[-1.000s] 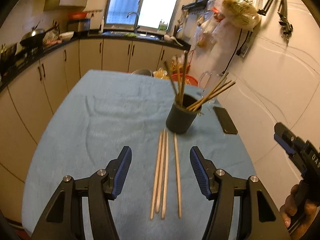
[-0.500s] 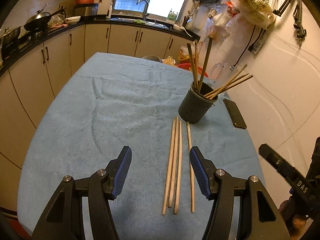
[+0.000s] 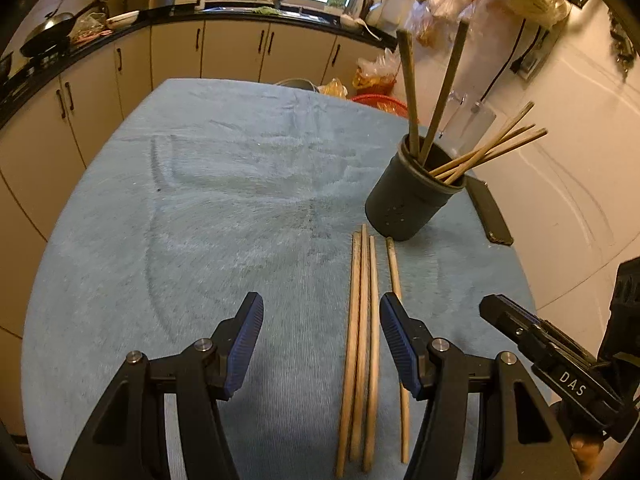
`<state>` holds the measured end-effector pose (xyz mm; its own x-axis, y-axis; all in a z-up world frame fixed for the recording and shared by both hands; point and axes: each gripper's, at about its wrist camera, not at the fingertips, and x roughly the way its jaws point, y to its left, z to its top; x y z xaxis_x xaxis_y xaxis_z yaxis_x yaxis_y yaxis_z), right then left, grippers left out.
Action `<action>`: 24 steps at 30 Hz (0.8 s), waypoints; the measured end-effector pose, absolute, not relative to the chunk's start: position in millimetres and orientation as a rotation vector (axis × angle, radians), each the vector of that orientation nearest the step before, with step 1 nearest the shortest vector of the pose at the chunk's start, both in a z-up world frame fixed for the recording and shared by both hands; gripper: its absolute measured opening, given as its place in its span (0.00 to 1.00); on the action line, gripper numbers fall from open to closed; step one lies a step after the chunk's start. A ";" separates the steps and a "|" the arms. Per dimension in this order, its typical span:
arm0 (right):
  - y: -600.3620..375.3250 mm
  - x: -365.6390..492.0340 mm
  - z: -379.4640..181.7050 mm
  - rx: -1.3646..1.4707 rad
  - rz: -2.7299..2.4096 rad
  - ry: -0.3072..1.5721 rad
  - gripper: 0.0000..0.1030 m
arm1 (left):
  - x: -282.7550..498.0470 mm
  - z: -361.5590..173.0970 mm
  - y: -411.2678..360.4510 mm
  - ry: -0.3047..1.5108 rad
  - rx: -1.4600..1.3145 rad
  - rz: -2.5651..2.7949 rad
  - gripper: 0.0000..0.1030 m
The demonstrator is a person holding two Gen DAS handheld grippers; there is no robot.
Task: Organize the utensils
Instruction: 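Move the left gripper back over the remaining chopsticks, then lower the left gripper and close it on another wooden chopstick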
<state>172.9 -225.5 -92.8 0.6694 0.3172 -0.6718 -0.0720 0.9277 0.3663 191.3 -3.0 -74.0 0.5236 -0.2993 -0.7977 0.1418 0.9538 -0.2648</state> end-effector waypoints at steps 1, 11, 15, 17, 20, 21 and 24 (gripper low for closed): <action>-224.0 180.0 -97.0 0.323 0.230 0.827 0.37 | 195.8 -76.8 -4.2 0.993 -0.175 -0.267 0.60; -202.9 241.1 -130.2 0.264 0.238 0.954 0.27 | 235.9 -101.6 -18.0 1.054 -0.138 -0.305 0.60; -194.4 262.5 -143.3 0.242 0.226 0.995 0.24 | 245.8 -111.1 -17.6 1.081 -0.140 -0.312 0.58; -191.2 270.2 -147.8 0.227 0.213 1.009 0.21 | 249.2 -113.3 -16.4 1.085 -0.141 -0.311 0.57; -187.7 277.9 -151.5 0.195 0.191 1.018 0.19 | 254.5 -115.2 -16.3 1.093 -0.146 -0.319 0.54; -186.0 280.1 -154.0 0.177 0.187 1.027 0.18 | 256.4 -115.4 -17.4 1.095 -0.145 -0.324 0.54; -184.0 278.2 -154.9 0.127 0.183 1.024 0.12 | 261.7 -116.4 -23.4 1.102 -0.132 -0.336 0.54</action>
